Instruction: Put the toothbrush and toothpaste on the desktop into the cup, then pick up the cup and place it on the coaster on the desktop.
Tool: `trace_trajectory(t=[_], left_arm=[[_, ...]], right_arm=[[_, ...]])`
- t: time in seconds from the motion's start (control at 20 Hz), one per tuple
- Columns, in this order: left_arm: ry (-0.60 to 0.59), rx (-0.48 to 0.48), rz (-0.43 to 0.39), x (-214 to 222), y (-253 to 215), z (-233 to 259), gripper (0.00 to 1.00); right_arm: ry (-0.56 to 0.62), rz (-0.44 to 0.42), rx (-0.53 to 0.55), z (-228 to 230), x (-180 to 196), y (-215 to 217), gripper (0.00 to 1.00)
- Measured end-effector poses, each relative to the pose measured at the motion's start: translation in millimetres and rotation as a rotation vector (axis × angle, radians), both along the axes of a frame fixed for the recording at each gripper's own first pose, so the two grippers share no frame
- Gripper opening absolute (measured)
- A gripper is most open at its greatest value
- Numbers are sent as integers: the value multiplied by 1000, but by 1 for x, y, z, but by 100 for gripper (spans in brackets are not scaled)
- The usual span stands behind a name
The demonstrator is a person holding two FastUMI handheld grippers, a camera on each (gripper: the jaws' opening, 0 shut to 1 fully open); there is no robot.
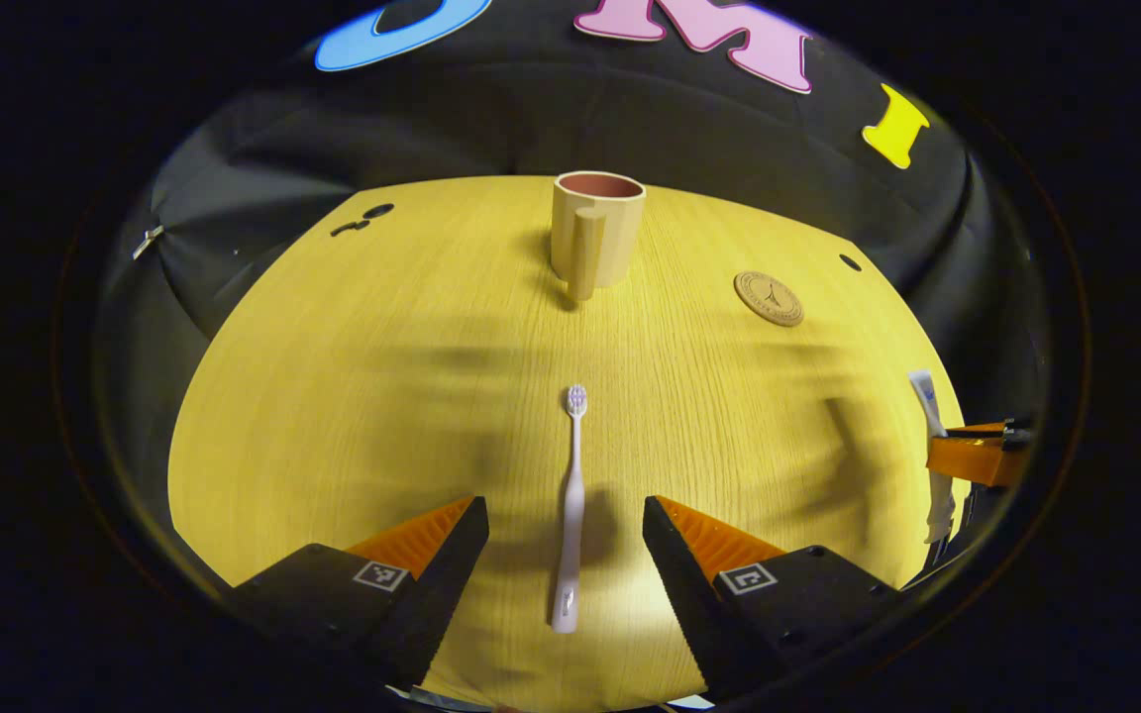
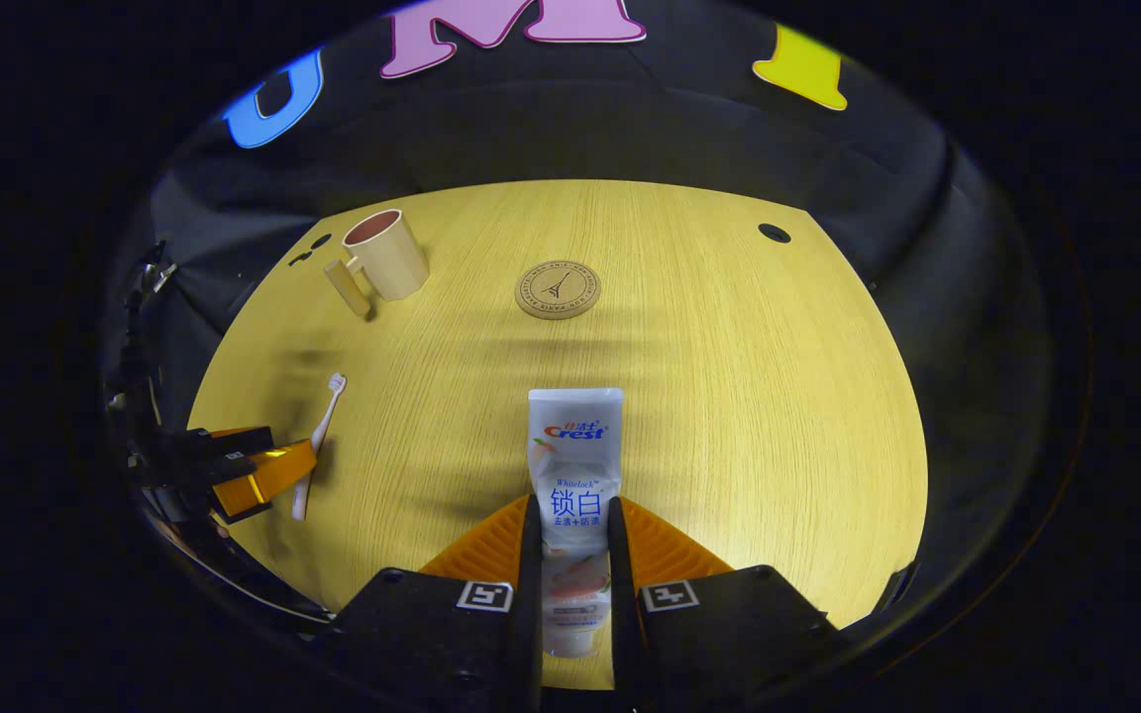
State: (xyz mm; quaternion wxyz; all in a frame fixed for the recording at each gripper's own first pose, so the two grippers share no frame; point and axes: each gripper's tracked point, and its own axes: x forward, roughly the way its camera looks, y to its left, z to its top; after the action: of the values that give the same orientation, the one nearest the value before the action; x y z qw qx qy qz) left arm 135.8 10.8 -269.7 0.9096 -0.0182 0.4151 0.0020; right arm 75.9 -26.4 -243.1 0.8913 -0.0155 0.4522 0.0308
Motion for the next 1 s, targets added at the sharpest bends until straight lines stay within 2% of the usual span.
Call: trace_trajectory(t=[0.1, 0.15, 0.2, 0.35, 0.55, 0.65, 0.7, 0.75, 0.8, 0.85, 0.9, 1.0], left_arm=[[58, 7, -1, 0, 2, -13, 97], [78, 0, 2, 1, 2, -16, 96], [90, -2, 5, 2, 3, -19, 95], [108, 27, -5, 6, 7, -21, 91], [152, 69, -41, 9, 6, -25, 77], [167, 70, -47, 11, 4, -24, 61], [176, 69, -43, 12, 3, -26, 43], [185, 66, -41, 12, 0, -25, 39], [190, 67, -38, 13, -2, -25, 33], [197, 72, -41, 13, -5, -24, 28], [206, 81, -44, 12, -4, -26, 16], [205, 87, -39, 13, -4, -25, 12]], right_arm=[[-6, -12, 9, 2, 1, -3, 32], [-10, -18, 16, 3, 2, -3, 27], [-13, -24, 24, 4, 3, -3, 32], [-23, -37, 38, 6, 6, -5, 32], [-42, -29, 44, 8, 11, -2, 32], [-51, -21, 56, 11, 15, 1, 32], [-54, -14, 63, 12, 17, 3, 32], [-59, -7, 68, 13, 19, 5, 32], [-64, 2, 72, 14, 23, 6, 27], [-71, 12, 73, 16, 25, 7, 32], [-78, 23, 71, 17, 28, 7, 32], [-94, 47, 66, 19, 34, 7, 32]])
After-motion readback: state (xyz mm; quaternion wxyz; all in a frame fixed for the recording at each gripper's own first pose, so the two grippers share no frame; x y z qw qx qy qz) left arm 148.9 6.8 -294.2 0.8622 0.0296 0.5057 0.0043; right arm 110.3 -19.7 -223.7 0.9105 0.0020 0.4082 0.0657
